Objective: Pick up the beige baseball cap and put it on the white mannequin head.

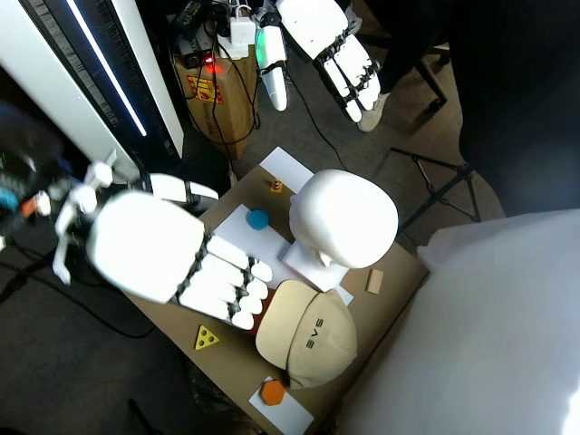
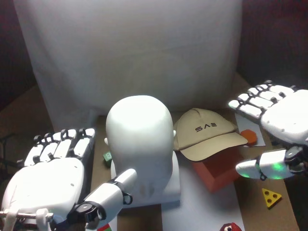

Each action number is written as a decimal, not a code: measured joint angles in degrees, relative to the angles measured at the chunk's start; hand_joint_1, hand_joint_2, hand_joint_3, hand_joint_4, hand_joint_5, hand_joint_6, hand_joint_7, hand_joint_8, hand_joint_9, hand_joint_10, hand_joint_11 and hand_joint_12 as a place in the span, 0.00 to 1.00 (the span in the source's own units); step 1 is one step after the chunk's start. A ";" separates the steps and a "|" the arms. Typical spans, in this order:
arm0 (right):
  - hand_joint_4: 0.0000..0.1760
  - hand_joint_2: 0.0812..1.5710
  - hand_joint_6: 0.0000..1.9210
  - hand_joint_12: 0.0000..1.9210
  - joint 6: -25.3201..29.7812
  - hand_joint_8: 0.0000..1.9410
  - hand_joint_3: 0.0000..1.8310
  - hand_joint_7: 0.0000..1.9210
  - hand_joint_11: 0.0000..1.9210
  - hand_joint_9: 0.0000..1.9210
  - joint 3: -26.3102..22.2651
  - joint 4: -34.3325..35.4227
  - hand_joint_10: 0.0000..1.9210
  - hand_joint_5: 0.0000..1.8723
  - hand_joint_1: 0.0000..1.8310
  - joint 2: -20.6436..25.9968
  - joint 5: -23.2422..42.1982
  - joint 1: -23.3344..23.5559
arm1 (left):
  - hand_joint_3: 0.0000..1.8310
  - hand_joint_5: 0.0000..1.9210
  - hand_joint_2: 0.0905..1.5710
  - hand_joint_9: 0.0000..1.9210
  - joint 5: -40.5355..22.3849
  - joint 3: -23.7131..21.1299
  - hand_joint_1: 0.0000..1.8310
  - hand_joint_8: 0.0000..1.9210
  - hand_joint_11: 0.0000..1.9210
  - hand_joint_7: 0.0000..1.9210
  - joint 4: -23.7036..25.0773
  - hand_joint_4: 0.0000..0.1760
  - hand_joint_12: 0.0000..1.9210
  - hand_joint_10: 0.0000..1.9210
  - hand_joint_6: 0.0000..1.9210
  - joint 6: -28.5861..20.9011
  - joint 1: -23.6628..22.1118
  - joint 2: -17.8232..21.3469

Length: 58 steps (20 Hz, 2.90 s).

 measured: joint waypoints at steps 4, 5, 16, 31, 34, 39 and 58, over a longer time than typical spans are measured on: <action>0.00 0.59 0.00 0.18 1.53 0.00 0.00 0.03 0.00 0.03 9.16 -0.94 0.01 0.03 0.53 -7.63 -1.51 -0.50 | 0.00 0.05 0.68 0.03 -0.13 3.21 0.00 0.00 0.00 0.03 0.83 0.43 0.16 0.00 0.00 -1.92 2.75 -1.60; 0.00 0.59 0.00 0.18 1.55 0.00 0.00 0.03 0.00 0.03 11.54 -0.68 0.00 0.03 0.53 -9.31 -1.64 -0.48 | 0.00 0.05 0.68 0.03 -0.11 3.98 0.00 0.00 0.00 0.03 1.62 0.43 0.16 0.00 0.00 -1.66 2.78 -2.03; 0.00 0.67 0.00 0.24 6.49 0.00 0.01 0.06 0.00 0.06 36.81 4.72 0.00 0.05 0.70 -28.17 -7.23 -0.02 | 0.00 0.05 0.69 0.03 0.48 10.84 0.00 0.00 0.00 0.04 3.02 0.40 0.16 0.00 0.00 -6.21 5.14 -6.29; 0.00 0.67 0.00 0.25 10.56 0.00 0.01 0.07 0.00 0.06 56.83 4.90 0.00 0.06 0.70 -41.07 -12.68 -2.93 | 0.00 0.05 0.69 0.03 0.46 16.52 0.00 0.00 0.00 0.03 3.80 0.40 0.14 0.00 0.00 -13.46 8.72 -10.75; 0.00 0.67 0.00 0.25 11.52 0.00 0.01 0.07 0.00 0.06 61.77 4.63 0.00 0.06 0.70 -44.09 -13.68 -2.51 | 0.00 0.05 0.69 0.03 -0.98 17.79 0.00 0.00 0.00 0.03 3.78 0.39 0.14 0.00 0.00 -15.37 9.29 -13.03; 0.00 0.67 0.00 0.25 16.57 0.00 0.01 0.07 0.00 0.06 66.93 -1.62 0.00 0.06 0.69 -47.21 -15.10 -2.58 | 0.00 0.05 0.69 0.04 -2.36 17.29 0.00 0.00 0.00 0.03 4.76 0.39 0.16 0.00 0.00 -15.69 10.12 -13.55; 0.00 0.67 0.00 0.26 29.38 0.00 0.00 0.08 0.00 0.07 77.59 -14.69 0.00 0.08 0.70 -53.81 -18.01 -3.56 | 0.00 0.05 0.69 0.03 -2.97 15.19 0.00 0.00 0.00 0.04 6.84 0.36 0.15 0.00 0.00 -16.76 13.22 -13.60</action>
